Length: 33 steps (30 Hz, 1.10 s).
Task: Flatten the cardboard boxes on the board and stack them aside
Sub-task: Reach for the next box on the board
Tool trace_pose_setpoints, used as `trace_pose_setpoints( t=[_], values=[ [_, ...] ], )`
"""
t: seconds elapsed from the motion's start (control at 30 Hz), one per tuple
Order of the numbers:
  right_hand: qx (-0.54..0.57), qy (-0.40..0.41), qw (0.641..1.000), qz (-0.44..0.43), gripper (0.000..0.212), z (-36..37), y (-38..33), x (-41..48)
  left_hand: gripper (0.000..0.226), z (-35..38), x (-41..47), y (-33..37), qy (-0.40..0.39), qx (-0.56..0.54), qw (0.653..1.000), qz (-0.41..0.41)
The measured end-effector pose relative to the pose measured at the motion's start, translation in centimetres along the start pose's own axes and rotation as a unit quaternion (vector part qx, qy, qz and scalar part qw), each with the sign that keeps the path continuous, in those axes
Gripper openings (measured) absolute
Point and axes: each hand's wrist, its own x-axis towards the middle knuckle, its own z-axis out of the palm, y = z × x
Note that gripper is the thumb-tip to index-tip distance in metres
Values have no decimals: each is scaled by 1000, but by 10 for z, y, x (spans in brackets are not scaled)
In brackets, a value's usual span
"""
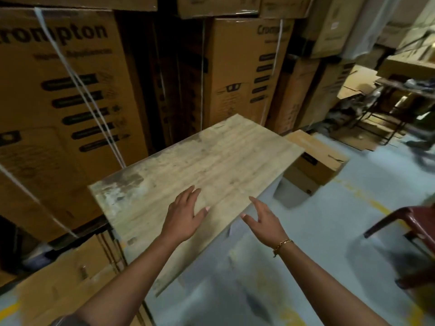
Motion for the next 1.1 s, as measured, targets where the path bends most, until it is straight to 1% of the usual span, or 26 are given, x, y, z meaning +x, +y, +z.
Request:
trace_pose_setpoints(
  t=[0.2, 0.33, 0.43, 0.53, 0.6, 0.67, 0.77, 0.93, 1.1],
  values=[
    [4, 22, 999, 39, 69, -68, 71, 41, 66, 54, 78, 80, -37, 4, 999, 40],
    [4, 27, 998, 55, 69, -102, 115, 85, 84, 85, 142, 115, -41, 5, 998, 56],
    [-2, 39, 997, 61, 69, -132, 150, 130, 88, 112, 203, 142, -40, 4, 997, 64],
    [-7, 43, 996, 84, 68, -164, 189, 179, 83, 143, 269, 173, -55, 2, 996, 72],
    [-9, 42, 994, 102, 68, -185, 212, 205, 72, 163, 307, 194, -75, 2, 994, 76],
    [-9, 41, 992, 122, 68, -209, 244, 232, 65, 184, 353, 219, -92, 5, 992, 86],
    [-13, 36, 988, 152, 69, -249, 289, 266, 65, 211, 413, 263, -107, 2, 989, 101],
    [2, 45, 983, 177, 68, -313, 372, 327, 65, 266, 501, 330, -132, 2, 984, 118],
    [4, 29, 986, 165, 68, -380, 466, 395, 64, 336, 591, 402, -138, -5, 985, 107]
  ],
)
